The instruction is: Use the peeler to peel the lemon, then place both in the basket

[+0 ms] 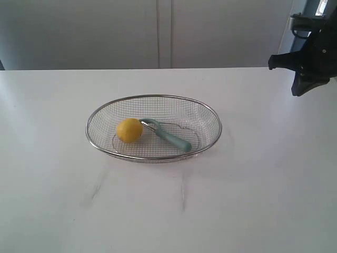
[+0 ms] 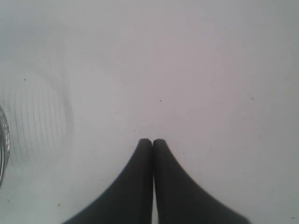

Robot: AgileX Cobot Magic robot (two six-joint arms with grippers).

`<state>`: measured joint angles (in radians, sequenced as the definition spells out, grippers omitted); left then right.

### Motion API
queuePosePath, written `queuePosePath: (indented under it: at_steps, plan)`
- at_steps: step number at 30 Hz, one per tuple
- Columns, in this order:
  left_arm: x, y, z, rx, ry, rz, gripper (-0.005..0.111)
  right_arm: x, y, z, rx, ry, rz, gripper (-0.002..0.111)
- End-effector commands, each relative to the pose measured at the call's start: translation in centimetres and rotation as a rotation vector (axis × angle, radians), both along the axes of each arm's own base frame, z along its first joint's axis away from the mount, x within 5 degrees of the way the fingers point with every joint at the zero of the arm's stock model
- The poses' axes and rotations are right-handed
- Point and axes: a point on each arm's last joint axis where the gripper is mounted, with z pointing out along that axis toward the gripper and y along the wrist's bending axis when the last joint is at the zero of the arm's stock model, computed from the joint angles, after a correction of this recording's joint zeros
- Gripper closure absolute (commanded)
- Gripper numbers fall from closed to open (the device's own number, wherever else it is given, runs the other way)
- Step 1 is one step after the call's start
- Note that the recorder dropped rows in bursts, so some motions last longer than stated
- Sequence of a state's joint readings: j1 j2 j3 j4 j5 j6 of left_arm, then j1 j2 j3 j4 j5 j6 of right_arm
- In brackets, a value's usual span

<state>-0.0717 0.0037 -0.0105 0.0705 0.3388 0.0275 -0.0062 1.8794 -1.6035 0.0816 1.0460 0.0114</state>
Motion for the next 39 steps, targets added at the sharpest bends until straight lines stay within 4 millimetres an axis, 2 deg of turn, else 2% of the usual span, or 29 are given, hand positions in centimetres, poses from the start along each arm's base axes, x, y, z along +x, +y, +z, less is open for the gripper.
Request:
queuePosePath:
  at_steps: [1, 9, 15, 24, 28, 39]
  plan:
    - [-0.1, 0.0, -0.5, -0.005, 0.026, 0.001, 0.107, -0.5, -0.3, 1.3, -0.01, -0.038, 0.006, 0.108]
    - [-0.1, 0.0, -0.5, -0.005, 0.026, 0.001, 0.107, -2.5, -0.2, 5.6, -0.011, -0.147, 0.005, 0.108]
    - [-0.1, 0.0, -0.5, -0.005, 0.026, 0.001, 0.107, -5.0, -0.2, 9.8, -0.013, -0.262, 0.005, 0.108]
    - [-0.1, 0.0, -0.5, -0.005, 0.026, 0.001, 0.107, -8.9, -0.2, 14.5, -0.015, -0.405, 0.004, 0.108]
    - [-0.1, 0.0, -0.5, -0.005, 0.026, 0.001, 0.107, -9.7, -0.1, 15.5, -0.015, -0.435, 0.004, 0.108]
    - [-0.1, 0.0, -0.5, -0.005, 0.026, 0.001, 0.107, -9.9, -0.1, 15.7, -0.015, -0.441, 0.004, 0.108]
